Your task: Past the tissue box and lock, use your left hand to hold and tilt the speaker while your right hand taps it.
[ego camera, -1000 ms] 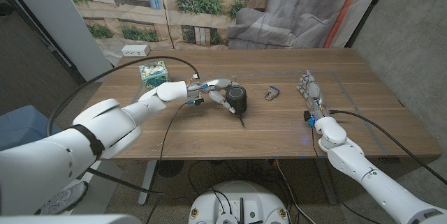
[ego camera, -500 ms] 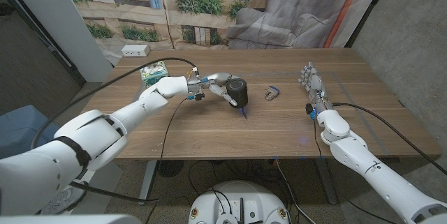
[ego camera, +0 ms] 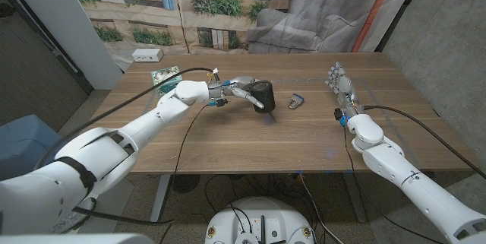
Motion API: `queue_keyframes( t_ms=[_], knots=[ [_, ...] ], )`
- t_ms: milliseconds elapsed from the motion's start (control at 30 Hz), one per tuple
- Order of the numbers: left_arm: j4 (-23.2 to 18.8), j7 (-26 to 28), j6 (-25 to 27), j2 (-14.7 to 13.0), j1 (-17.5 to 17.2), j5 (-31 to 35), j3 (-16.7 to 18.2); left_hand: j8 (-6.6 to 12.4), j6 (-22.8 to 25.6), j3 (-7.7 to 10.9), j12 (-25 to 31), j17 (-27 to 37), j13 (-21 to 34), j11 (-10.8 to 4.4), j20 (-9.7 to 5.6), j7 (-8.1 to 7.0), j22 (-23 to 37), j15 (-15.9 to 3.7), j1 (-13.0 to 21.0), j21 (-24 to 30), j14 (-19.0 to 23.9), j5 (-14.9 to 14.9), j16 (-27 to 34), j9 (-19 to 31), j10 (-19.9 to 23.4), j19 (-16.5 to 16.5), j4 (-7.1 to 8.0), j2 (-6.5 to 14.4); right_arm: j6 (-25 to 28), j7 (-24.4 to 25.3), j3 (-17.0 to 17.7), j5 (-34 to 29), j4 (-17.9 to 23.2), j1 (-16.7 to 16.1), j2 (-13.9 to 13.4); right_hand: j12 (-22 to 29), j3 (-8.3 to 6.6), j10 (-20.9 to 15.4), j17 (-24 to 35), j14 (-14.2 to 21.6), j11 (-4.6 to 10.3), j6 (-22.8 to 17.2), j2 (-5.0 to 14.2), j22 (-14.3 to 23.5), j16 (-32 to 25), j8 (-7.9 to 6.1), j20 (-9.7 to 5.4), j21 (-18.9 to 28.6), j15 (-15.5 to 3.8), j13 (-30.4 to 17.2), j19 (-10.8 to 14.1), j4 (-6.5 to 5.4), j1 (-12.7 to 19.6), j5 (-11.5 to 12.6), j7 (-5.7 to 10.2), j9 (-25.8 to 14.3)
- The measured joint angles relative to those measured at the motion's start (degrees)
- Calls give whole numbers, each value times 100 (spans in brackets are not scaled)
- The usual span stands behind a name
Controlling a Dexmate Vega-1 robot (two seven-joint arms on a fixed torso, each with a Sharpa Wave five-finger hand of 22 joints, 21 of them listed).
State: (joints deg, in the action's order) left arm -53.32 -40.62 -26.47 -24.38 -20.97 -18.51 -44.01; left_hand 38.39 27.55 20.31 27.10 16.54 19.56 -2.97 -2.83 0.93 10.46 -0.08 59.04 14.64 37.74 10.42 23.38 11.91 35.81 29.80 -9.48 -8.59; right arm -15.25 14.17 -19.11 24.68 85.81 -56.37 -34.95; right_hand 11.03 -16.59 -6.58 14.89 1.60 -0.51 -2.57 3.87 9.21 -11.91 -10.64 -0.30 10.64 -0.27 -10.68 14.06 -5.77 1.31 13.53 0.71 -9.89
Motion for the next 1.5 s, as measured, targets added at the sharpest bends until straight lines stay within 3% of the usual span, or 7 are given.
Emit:
queue_keyframes(
  t_ms=[233,633,767,1000,1067,1267,1500],
  knots=[
    [324,-274,387,313,69,-333,105,0,0,-7,-25,-59,0,-1,0,0,-8,-35,0,0,37,0,-59,-31,0,0,7,0,89,49,2,-158,139,-37,-118,0,0,-20,0,49,20,-31,0,0,0,0,-21,0,6,0,63,0,0,0,-31,0],
    [1149,-821,519,916,236,-823,296,0,0,-7,-99,-70,2,50,-6,1,9,-57,0,0,59,44,-109,-51,95,42,7,0,139,172,-10,-511,358,-135,-294,23,43,-82,-28,141,20,-61,-51,0,-43,0,0,0,-4,0,123,-6,-27,0,0,0],
    [1123,-875,591,962,222,-886,347,0,1,-8,-97,-93,2,50,-13,1,9,-44,0,0,88,44,-115,-55,96,49,8,0,227,207,-23,-642,473,-161,-386,23,42,-82,-27,141,20,-82,-78,0,-43,0,0,0,-4,0,123,-6,0,0,21,0],
    [945,-1188,1391,992,177,-1235,405,0,1,-14,-97,-101,2,53,-12,1,8,-45,0,0,89,44,-152,-58,113,49,14,0,360,225,-61,-871,623,-182,-529,23,73,-113,-27,171,-11,-92,-85,0,-43,0,42,0,27,0,164,25,-6,0,31,0],
    [988,-1293,1496,1038,187,-1303,421,0,1,-14,-97,-114,2,63,-12,1,8,-75,0,0,118,44,-174,-61,124,49,14,0,388,225,-70,-933,654,-187,-558,23,79,-112,-31,171,-11,-92,-203,0,-43,0,51,1,27,0,174,32,4,0,31,0],
    [1256,-1624,1710,1172,277,-1459,474,0,1,-14,-98,-126,2,62,-12,2,8,-76,0,0,119,44,-181,-60,124,49,14,0,372,169,-101,-1063,705,-191,-625,23,103,-112,-54,171,-11,-91,-213,0,-43,0,62,1,27,0,185,57,15,0,31,0],
    [1393,-1947,2133,1258,297,-1692,575,0,1,4,-104,-126,2,62,-12,2,7,-63,0,0,148,85,-198,-56,124,48,-3,0,350,135,-128,-1231,883,-251,-735,23,110,-112,-106,222,-11,-91,-365,0,-43,0,62,0,39,-10,184,242,166,0,31,-5]
  ],
)
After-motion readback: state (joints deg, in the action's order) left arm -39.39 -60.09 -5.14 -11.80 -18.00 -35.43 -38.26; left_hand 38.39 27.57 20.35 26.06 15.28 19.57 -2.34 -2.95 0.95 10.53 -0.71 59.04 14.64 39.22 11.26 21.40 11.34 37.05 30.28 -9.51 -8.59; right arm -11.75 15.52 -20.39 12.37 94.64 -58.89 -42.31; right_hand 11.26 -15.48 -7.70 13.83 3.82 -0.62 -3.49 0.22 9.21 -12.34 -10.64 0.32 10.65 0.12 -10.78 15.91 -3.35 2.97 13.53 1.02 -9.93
